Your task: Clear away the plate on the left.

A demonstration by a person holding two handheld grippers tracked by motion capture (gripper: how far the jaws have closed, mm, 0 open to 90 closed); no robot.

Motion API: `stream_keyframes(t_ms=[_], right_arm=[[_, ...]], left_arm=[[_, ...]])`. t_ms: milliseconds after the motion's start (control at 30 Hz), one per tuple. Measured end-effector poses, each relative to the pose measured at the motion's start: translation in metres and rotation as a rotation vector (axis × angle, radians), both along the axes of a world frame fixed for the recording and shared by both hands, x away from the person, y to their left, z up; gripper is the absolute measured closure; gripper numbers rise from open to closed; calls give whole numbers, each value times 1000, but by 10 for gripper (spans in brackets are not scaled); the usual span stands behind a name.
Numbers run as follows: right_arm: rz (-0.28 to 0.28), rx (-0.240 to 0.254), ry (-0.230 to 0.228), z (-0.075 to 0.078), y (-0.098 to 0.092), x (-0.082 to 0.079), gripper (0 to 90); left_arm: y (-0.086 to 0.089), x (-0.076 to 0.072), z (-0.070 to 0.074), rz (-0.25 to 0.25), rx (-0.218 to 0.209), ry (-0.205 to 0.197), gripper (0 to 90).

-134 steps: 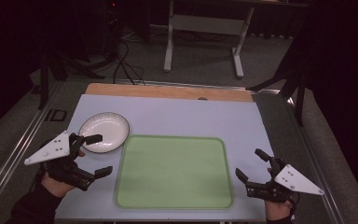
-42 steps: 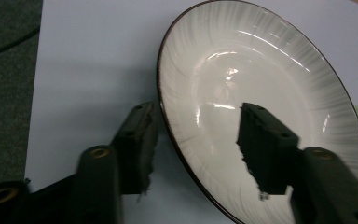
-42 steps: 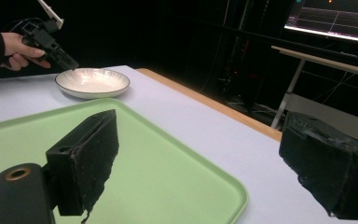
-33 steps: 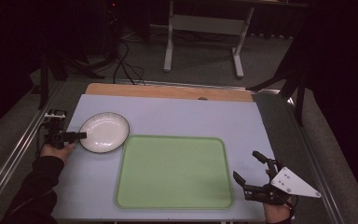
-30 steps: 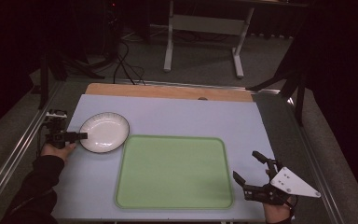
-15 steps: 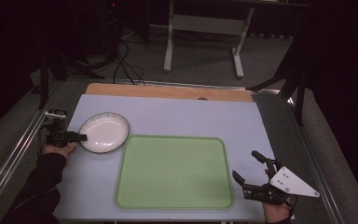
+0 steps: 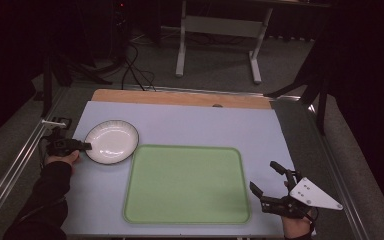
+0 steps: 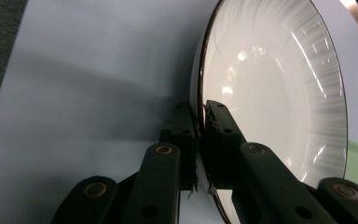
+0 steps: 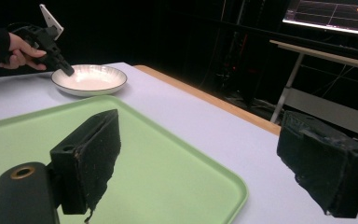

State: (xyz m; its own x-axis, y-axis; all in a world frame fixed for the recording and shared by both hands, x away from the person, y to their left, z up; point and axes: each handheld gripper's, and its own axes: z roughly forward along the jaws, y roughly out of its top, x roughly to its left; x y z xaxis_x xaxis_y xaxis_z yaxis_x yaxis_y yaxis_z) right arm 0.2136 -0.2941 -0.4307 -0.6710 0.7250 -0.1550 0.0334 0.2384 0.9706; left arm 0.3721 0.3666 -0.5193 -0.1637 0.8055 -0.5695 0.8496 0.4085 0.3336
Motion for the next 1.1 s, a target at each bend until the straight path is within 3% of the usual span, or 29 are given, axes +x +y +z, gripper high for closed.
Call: stream_keyframes(t_ms=[167,400,600,767,1100], right_arm=[[-4,4,-5,-1,0,1,131],[-7,9,0,-1,0,1,131],[2,17,3,0,0,2,130],[-1,11,1,0,1,2,130],[-2,13,-4,0,1,2,130]], left_arm=[[0,1,9,4,39,-14,856],[0,2,13,4,50,-16,861],[4,-1,21,-5,18,-31,854],[3,-1,34,-24,31,-45,850],[-6,-3,53,-76,6,-78,850]])
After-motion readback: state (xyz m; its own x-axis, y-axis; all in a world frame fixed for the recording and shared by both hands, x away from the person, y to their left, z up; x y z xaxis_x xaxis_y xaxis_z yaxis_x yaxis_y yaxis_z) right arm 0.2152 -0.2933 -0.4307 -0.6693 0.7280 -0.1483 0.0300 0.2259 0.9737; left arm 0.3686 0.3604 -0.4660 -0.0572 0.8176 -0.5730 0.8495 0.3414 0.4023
